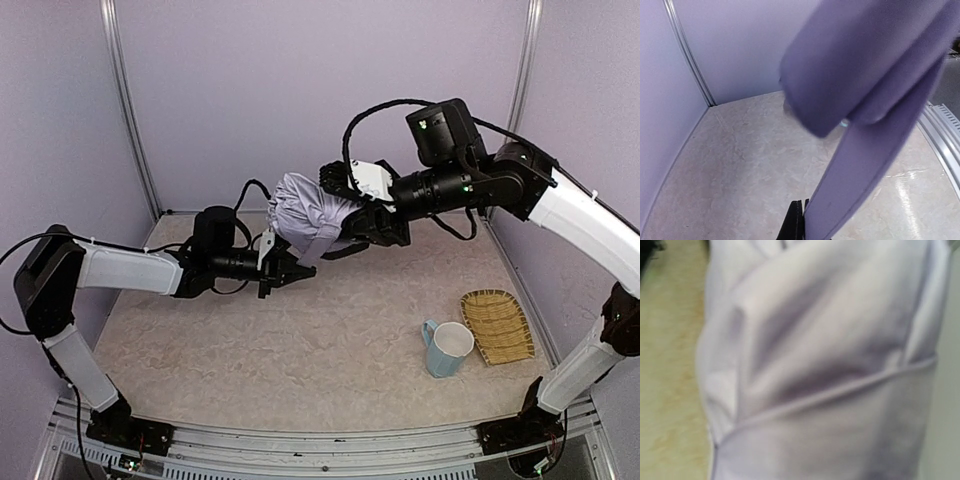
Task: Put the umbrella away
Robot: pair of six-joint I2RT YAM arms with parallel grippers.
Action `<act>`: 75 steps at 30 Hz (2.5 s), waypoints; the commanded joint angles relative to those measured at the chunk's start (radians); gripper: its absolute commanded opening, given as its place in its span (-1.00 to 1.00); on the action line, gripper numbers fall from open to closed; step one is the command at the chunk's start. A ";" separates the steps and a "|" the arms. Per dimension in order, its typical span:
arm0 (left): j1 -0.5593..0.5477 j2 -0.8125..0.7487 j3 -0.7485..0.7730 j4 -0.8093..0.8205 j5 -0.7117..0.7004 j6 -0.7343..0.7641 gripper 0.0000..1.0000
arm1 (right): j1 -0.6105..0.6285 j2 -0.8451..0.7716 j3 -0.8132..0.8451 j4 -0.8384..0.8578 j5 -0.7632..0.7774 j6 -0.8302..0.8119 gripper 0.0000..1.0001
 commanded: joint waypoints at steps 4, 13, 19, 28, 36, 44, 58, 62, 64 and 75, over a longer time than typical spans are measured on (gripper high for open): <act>0.057 0.178 0.214 -0.218 -0.108 0.191 -1.00 | 0.134 0.008 0.137 -0.123 -0.252 0.065 -1.00; 0.092 0.218 0.421 -0.147 -0.127 0.271 -1.00 | 0.180 0.107 -0.274 -0.090 -0.440 0.291 -1.00; 0.083 0.156 0.415 -0.185 -0.104 0.343 -1.00 | 0.155 0.155 -0.654 0.261 -0.545 0.435 -1.00; 0.047 0.178 0.246 -0.110 -0.170 0.383 -1.00 | 0.152 0.486 -0.684 0.268 -0.422 0.470 -1.00; 0.065 0.277 0.228 -0.018 -0.267 0.314 -1.00 | 0.156 0.566 -0.650 0.138 -0.309 0.502 -1.00; 0.084 0.253 0.223 0.162 -0.640 0.022 0.17 | 0.129 0.620 -0.638 0.066 -0.325 0.584 -1.00; -0.250 -0.601 -0.244 -0.209 -0.561 -0.022 -0.10 | 0.036 0.645 -0.705 0.173 -0.424 0.610 -1.00; -0.392 -0.745 -0.385 -0.337 -0.545 -0.042 0.07 | 0.021 0.676 -0.692 0.167 -0.449 0.603 -1.00; -0.443 -0.756 -0.432 -0.380 -0.591 0.005 0.16 | 0.016 0.683 -0.685 0.166 -0.471 0.602 -1.00; -0.499 -0.376 -0.374 -0.368 -0.709 0.281 0.65 | 0.004 0.693 -0.633 0.115 -0.431 0.584 -1.00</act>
